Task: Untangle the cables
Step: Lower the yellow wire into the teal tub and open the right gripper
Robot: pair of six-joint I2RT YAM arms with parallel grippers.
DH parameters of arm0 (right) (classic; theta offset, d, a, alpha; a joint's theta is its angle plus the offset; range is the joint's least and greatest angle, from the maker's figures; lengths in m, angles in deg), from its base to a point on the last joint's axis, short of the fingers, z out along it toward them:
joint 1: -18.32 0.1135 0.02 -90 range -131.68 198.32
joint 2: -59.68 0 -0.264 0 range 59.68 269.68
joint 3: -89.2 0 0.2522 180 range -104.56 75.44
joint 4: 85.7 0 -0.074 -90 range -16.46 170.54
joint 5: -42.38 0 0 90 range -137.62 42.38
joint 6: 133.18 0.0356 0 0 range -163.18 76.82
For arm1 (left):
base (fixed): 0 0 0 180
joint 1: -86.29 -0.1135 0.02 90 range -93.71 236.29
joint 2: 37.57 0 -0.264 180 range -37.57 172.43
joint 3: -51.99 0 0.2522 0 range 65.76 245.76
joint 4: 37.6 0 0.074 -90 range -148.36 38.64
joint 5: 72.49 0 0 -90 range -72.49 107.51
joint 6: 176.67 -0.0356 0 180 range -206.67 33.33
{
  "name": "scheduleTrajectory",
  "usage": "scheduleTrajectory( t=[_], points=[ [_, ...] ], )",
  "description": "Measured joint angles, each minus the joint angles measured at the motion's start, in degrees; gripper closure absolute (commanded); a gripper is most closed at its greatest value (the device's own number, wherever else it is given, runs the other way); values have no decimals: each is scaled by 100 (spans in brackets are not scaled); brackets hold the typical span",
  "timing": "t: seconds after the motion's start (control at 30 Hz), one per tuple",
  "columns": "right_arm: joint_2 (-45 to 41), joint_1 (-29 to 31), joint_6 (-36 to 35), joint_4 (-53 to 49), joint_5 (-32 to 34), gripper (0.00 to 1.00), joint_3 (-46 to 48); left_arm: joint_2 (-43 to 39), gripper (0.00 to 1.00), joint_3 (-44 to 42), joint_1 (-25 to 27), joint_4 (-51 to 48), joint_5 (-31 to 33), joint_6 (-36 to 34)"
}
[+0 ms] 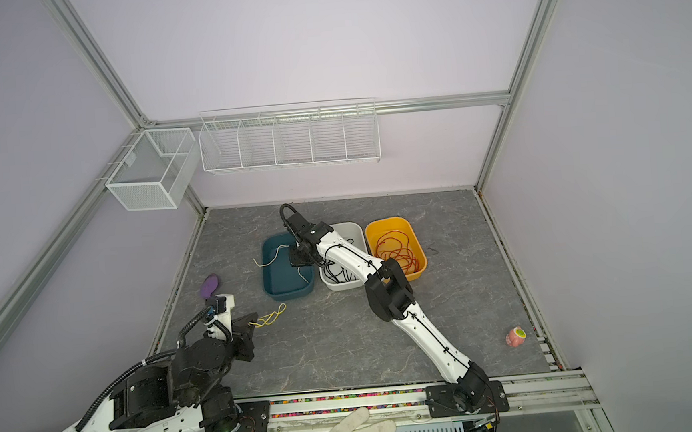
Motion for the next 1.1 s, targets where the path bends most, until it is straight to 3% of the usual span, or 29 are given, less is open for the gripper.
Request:
scheduleTrajectory(
  t=[0.03, 0.07, 0.3, 0.53, 0.67, 0.83, 0.97, 1.1],
  points=[
    [-7, -7, 20, 46, 4, 61, 68, 33, 100, 15, 0, -24, 0, 0],
    [-15, -11, 52, 85, -2, 57, 149, 68, 100, 42, 0, -48, 2, 0],
    [-278, -57, 101, 254, -22, 49, 640, 382, 100, 444, 0, -201, 131, -66],
    [-1115, -61, 177, 540, -20, 32, 1150, 896, 100, 828, -129, -304, 269, -345],
    [-1714, -66, 175, 734, -15, 28, 1276, 1189, 100, 859, -721, -131, -59, -702],
    [-2859, -153, 155, 1163, 66, 25, 2332, 1821, 100, 859, -1991, 385, -1082, -1272],
    [-3978, -431, 66, 1491, 138, 19, 3480, 2900, 100, 975, -2935, 922, -1958, -1663],
    [-5233, -710, -138, 1821, 297, 12, 4715, 4170, 100, 1322, -3182, 1335, -2334, -1947]
  ],
)
